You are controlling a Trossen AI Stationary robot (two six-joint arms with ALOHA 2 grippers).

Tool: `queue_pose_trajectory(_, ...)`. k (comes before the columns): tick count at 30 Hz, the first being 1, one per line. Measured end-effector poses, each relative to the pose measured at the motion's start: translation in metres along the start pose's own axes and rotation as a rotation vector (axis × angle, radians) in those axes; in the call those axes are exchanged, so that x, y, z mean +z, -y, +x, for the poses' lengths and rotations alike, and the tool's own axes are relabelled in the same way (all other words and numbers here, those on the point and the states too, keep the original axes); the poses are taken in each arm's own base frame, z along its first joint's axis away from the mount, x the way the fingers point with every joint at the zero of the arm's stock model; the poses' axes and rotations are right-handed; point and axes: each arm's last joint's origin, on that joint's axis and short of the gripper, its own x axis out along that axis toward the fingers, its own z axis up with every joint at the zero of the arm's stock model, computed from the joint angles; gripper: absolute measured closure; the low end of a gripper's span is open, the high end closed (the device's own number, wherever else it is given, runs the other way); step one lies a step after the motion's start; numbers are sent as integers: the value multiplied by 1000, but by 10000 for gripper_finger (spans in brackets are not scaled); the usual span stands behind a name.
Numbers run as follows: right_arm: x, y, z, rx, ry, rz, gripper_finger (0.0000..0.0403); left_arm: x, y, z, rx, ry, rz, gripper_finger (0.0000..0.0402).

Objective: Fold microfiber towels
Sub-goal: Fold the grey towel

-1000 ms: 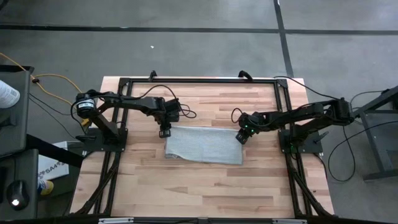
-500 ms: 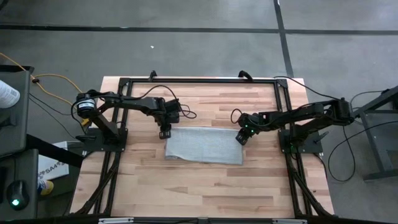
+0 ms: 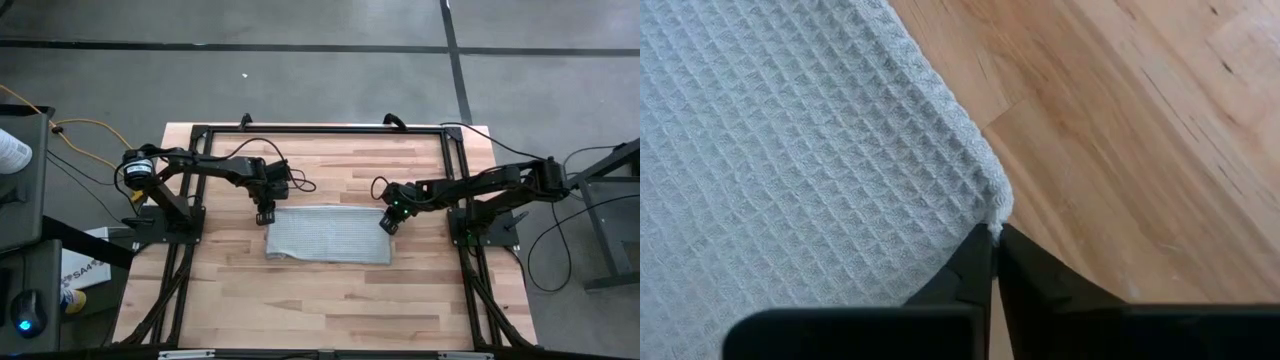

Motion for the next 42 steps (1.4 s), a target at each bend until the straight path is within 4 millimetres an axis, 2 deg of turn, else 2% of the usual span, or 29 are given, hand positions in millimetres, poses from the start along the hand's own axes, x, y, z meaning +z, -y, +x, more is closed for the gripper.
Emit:
queue_pose_trajectory(13,9,-2,0,-30,119,-63,399,3,-2,-3,85,-8,16,400)
queue_pose_trajectory(26,20,1,-4,-246,328,-60,399,25,-10,-34,418,-81,61,401)
queue_pose_trajectory(30,25,0,-12,-266,409,-63,399,31,-10,-45,459,-85,61,401)
queue_pose_trajectory(38,31,-1,-49,-209,564,-38,399,47,-8,-68,493,-49,40,401)
queue_pose_trajectory(42,28,-1,-62,-181,591,-36,399,51,-7,-78,489,-49,20,401)
